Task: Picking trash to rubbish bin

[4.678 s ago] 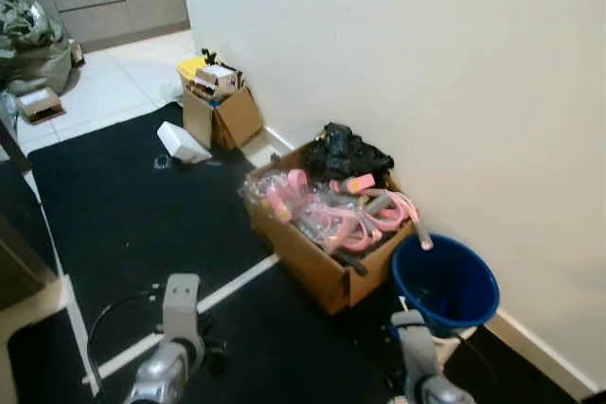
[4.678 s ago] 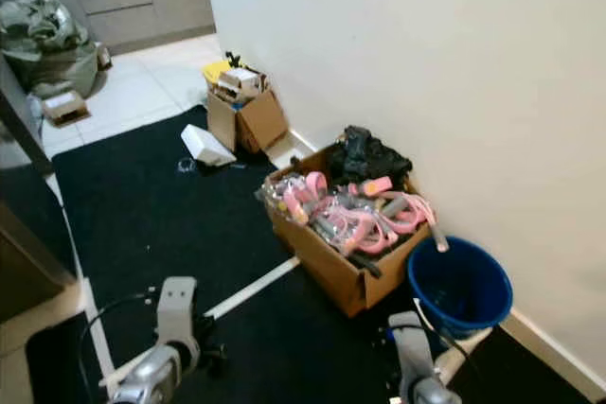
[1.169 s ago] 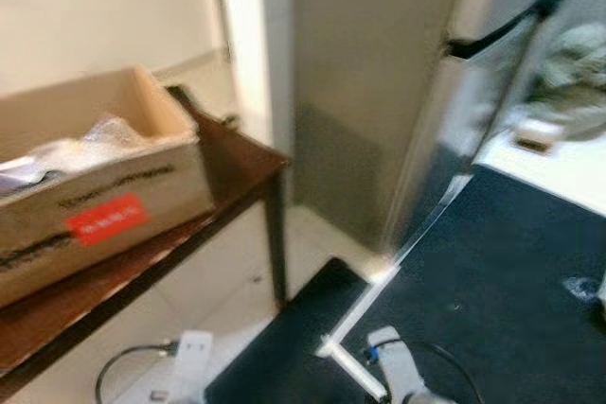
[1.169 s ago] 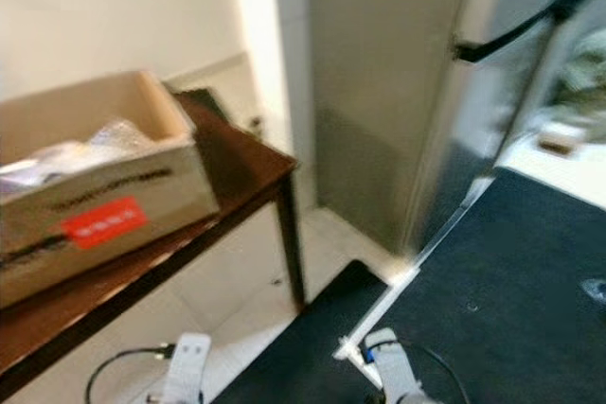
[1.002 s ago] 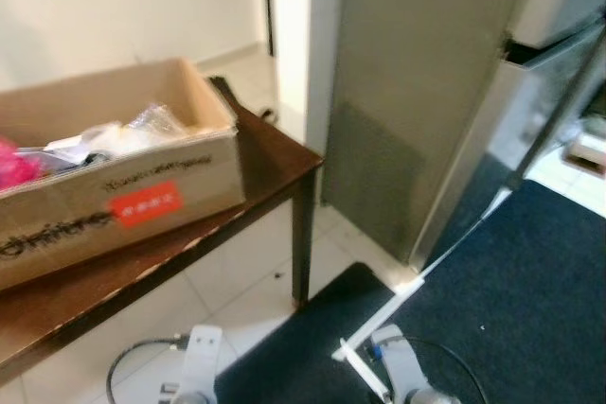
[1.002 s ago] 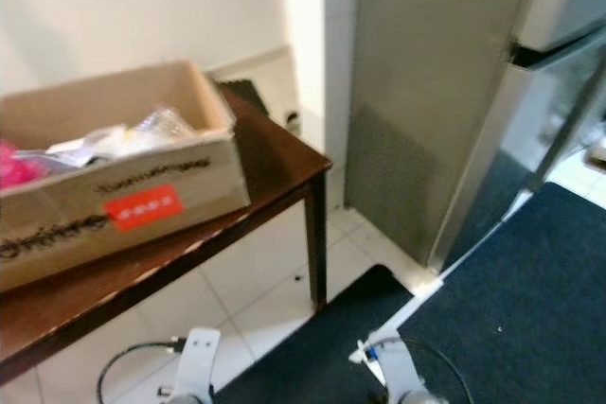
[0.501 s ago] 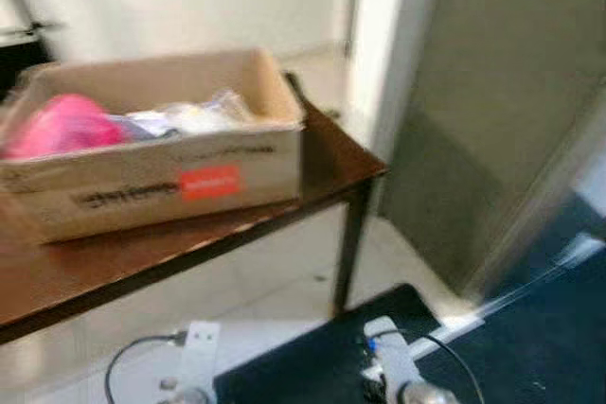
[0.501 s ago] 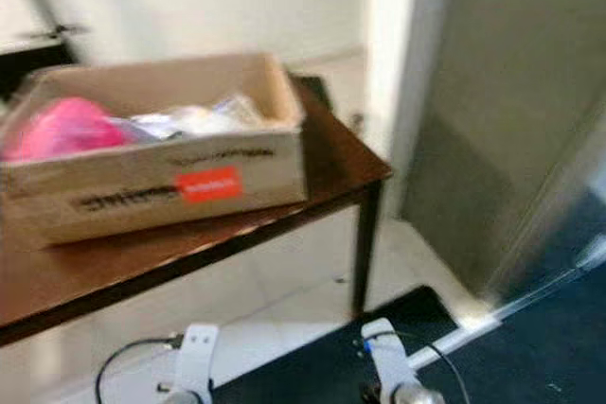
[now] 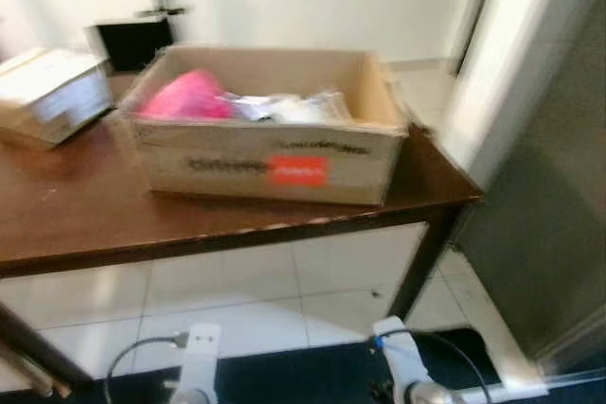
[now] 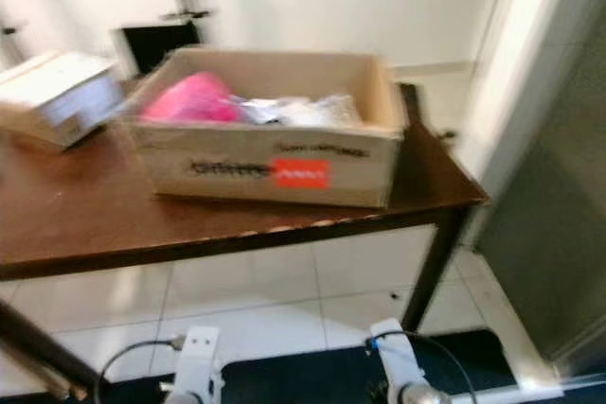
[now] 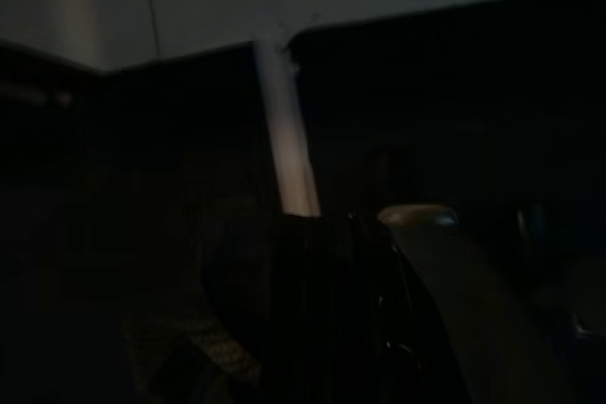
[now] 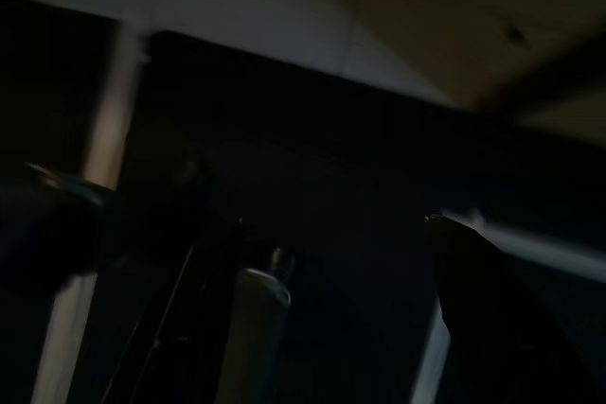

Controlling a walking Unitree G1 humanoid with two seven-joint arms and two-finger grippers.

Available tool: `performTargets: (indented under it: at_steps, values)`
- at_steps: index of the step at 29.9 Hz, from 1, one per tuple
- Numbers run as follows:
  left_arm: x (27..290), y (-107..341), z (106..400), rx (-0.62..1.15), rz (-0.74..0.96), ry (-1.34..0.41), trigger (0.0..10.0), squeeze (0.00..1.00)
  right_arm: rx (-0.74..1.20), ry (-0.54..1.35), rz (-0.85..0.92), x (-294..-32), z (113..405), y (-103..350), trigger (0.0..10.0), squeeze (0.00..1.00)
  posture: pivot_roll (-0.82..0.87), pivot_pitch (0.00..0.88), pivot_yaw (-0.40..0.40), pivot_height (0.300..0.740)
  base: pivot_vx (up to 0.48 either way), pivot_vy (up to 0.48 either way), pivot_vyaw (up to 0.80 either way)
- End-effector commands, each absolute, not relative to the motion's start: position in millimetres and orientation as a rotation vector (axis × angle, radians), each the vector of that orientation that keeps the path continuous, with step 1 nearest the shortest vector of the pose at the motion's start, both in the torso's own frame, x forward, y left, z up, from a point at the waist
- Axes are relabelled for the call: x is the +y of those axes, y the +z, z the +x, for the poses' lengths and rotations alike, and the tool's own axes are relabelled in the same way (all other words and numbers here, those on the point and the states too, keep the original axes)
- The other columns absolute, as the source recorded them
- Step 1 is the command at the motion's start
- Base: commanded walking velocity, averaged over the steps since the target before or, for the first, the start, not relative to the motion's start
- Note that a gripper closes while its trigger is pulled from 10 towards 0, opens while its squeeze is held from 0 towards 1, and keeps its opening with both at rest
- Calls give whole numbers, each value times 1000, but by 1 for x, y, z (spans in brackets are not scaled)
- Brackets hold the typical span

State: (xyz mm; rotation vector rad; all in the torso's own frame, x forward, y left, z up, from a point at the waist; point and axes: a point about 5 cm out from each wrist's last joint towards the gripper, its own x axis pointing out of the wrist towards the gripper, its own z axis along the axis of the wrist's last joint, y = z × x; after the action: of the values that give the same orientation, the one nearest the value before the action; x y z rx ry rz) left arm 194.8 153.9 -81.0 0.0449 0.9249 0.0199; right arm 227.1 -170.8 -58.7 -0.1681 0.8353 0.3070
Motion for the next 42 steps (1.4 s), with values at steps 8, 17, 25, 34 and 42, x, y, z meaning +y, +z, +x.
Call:
performTargets:
  at_steps: [8, 17, 25, 34, 42]
  values:
    - [151, -86, 185, 949, 34, 19, 10000, 0, 865, 287, -192, -176, 219, -64, 10000, 0, -75, 69, 1, 740, 0, 0, 797]
    - [171, -82, 191, 925, 8, 32, 10000, 0, 866, 220, -176, -181, 219, -64, 10000, 0, -84, 66, 10, 740, 0, 0, 0]
    - [169, -83, 189, 929, 19, -6, 10000, 0, 863, 212, -168, -183, 218, -64, 10000, 0, -83, 69, 9, 740, 0, -332, 0]
    - [204, -67, 210, 869, 57, 14, 10000, 0, 847, 209, -156, -182, 222, -62, 10000, 0, -77, 73, 8, 740, 0, -95, 0]
    - [206, -59, 221, 816, 46, 12, 10000, 0, 836, 215, -144, -178, 226, -59, 10000, 0, -75, 79, 9, 740, 0, 0, 0]
